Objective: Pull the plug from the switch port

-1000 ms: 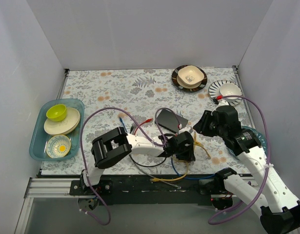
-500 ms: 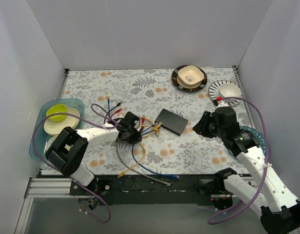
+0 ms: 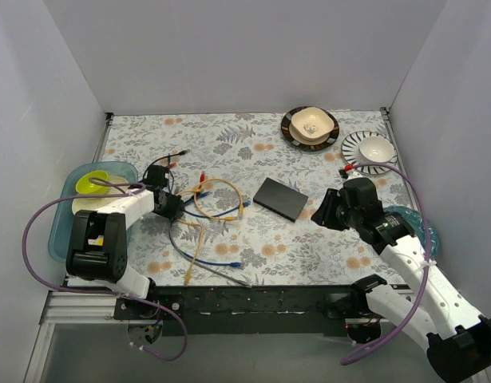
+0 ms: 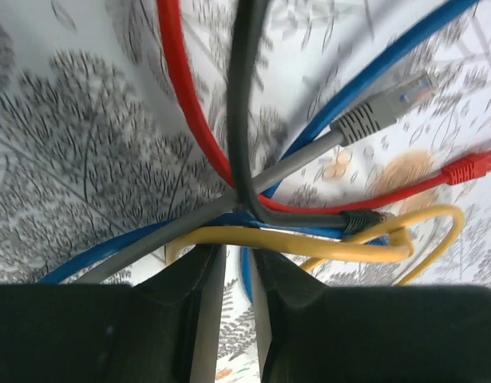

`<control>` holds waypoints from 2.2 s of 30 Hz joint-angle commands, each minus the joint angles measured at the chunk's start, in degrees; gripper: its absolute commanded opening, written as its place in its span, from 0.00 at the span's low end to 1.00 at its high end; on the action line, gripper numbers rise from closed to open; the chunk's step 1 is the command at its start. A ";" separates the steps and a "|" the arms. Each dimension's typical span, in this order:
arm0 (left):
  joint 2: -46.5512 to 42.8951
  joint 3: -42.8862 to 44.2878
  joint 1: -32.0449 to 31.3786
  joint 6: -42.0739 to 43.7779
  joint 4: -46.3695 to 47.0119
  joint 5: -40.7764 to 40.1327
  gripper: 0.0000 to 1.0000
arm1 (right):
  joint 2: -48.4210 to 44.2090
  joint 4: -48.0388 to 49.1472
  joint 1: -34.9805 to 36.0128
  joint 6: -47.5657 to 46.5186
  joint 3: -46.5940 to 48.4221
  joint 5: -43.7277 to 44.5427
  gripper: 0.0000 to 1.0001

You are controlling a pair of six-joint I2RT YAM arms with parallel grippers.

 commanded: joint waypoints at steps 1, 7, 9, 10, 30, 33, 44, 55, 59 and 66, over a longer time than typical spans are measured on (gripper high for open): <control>4.07 2.91 3.28 6.39 -1.26 -1.60 0.17 | 0.57 2.04 0.56 -0.98 -0.14 0.27 0.38; -9.53 5.82 -8.44 15.34 10.77 -0.61 0.24 | 2.85 2.22 1.35 -2.03 2.23 2.55 0.38; -11.56 6.70 -14.09 16.34 12.28 -3.34 0.27 | 3.81 2.57 1.79 -2.39 2.59 2.47 0.38; -12.09 6.97 -18.64 16.69 12.54 -3.52 0.29 | 4.08 3.09 1.88 -2.47 2.76 2.73 0.38; 13.98 8.36 -28.98 15.46 2.89 -1.06 0.15 | 5.58 6.35 2.32 -2.91 1.36 3.35 0.38; 22.77 14.33 -24.77 14.68 -1.68 -3.16 0.14 | 5.49 6.44 2.32 -3.09 1.10 3.70 0.38; 27.37 15.23 -0.24 10.97 0.93 2.45 0.14 | 6.37 4.50 2.67 -5.29 2.50 5.98 0.38; 9.97 23.31 -11.12 23.01 10.08 0.51 0.24 | 10.67 6.96 2.67 -4.24 1.37 7.04 0.39; 11.01 23.05 -16.22 22.32 13.59 3.85 0.25 | 12.69 9.94 1.71 -1.69 -4.16 5.11 0.30; 21.46 24.37 -17.37 18.89 13.51 2.91 0.17 | 19.54 17.51 -1.72 2.27 -8.66 2.29 0.01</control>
